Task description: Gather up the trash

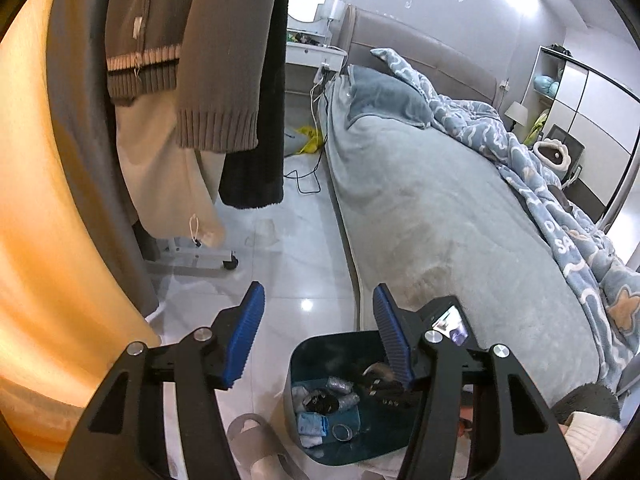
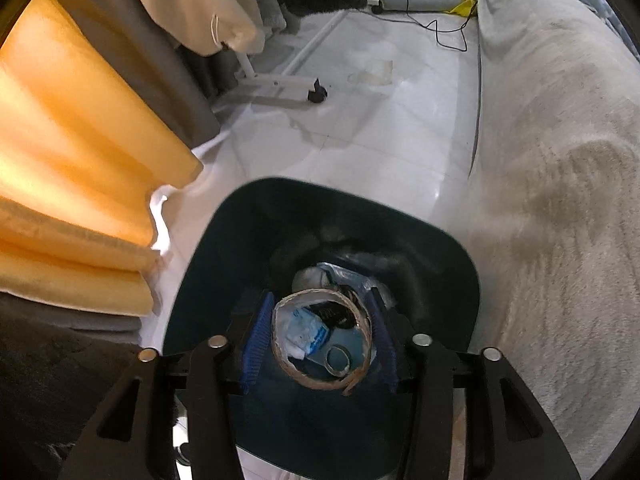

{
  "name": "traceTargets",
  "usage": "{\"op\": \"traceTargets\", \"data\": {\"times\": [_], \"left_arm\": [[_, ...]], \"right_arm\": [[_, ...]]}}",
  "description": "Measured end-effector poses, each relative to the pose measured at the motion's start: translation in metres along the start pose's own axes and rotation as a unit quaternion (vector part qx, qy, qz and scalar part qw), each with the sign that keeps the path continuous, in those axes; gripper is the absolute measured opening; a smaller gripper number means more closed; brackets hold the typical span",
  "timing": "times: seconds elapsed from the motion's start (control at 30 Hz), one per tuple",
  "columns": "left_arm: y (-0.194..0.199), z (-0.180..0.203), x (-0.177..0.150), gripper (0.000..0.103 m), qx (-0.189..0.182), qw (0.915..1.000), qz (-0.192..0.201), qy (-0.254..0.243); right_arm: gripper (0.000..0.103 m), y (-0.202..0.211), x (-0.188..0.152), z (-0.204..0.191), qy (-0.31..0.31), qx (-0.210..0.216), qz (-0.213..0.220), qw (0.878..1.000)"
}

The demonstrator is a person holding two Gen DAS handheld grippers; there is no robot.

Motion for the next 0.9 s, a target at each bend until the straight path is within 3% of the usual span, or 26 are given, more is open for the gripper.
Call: {"op": "traceTargets", "data": {"times": [0.07, 0.3, 0.63, 0.8, 0.9], "left_arm": [[0.001, 0.001, 0.002, 0.059, 0.001, 1.0, 0.004, -0.002], [0.008, 0.011, 0.008, 0.059, 0.012, 0.9995, 0.019, -0.021], [0.016, 0.027, 0.015, 0.067, 0.03, 0.9984, 0.04, -0.025], [0.023, 0.047, 0.019, 0.073, 0.035, 0.9977, 0.05, -0.032], [0.028, 0.061, 0.02, 0.084, 0.036, 0.997, 0.059, -0.034]], "right_arm": [[0.074, -0.005, -0.003, 0.001, 0.001, -0.005, -0.009, 1.0], [0.08, 0.009, -0.005, 0.001, 0.002, -0.012, 0.012, 1.0], [0.091, 0.098, -0.005, 0.019, -0.029, -0.01, 0.124, 0.992], [0.098, 0.16, -0.017, 0.037, -0.051, -0.021, 0.201, 0.978], [0.099, 0.202, -0.029, 0.051, -0.061, -0.034, 0.247, 0.967]]}}
Point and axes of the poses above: each gripper's, at about its wrist camera, not at the fingertips, and y roughly against the way its jaws point, z to its right, x to its top, the point moved 6 cm from there along -y, roughly the way its jaws point, and after that the axes turned 9 degrees about -y, right-handed, at the moved point
